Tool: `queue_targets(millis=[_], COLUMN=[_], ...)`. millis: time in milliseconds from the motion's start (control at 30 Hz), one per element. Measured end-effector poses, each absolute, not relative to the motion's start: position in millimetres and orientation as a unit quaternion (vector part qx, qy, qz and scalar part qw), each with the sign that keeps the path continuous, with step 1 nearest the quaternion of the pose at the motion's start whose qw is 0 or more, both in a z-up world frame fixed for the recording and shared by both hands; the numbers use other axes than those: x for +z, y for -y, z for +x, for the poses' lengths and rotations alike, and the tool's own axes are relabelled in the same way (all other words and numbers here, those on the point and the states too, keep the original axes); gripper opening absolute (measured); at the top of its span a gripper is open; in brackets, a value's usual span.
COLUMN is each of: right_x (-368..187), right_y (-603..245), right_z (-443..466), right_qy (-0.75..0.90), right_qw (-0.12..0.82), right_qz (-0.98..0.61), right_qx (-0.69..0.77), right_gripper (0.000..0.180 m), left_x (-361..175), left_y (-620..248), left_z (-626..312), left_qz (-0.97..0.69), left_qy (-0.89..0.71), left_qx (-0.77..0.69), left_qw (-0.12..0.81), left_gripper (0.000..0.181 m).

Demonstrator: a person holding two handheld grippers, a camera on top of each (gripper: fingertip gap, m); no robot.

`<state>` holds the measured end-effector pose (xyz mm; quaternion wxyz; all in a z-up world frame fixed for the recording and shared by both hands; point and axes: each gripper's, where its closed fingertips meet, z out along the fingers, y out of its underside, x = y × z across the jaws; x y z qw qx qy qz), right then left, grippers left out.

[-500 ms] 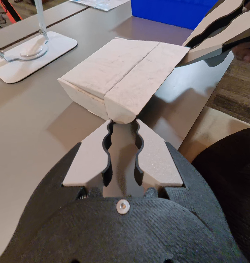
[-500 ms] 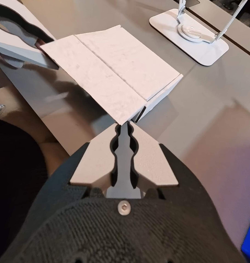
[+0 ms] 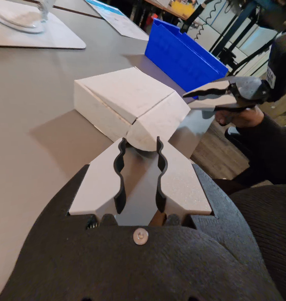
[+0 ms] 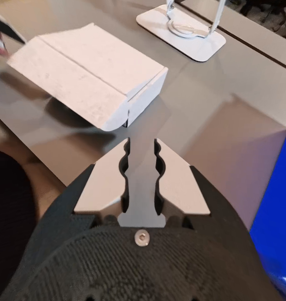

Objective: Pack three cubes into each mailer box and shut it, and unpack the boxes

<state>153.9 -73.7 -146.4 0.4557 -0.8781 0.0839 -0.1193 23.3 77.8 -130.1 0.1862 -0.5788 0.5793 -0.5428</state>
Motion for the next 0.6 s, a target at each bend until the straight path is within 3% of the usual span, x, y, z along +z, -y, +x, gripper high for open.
queue_targets(millis=[200, 300, 600], right_x=[-116.4, -124.7, -141.2], right_y=[61.7, 53.3, 43.2], right_z=[136.9, 128.0, 111.0], right_qy=[-0.157, -0.15, -0.134], right_qw=[0.566, 0.557, 0.522], right_qz=[-0.805, -0.809, -0.832], right_qx=[0.085, 0.116, 0.134], right_gripper=[0.04, 0.053, 0.048], left_x=[-137.8, -138.3, -130.1], left_y=[-59.5, -55.1, -39.4], left_z=[24.5, 24.7, 22.8], left_qz=[-0.565, -0.563, -0.544], left_qy=[-0.603, -0.602, -0.596], left_qx=[-0.536, -0.542, -0.575], left_qw=[0.176, 0.165, 0.134], left_gripper=[0.044, 0.046, 0.046])
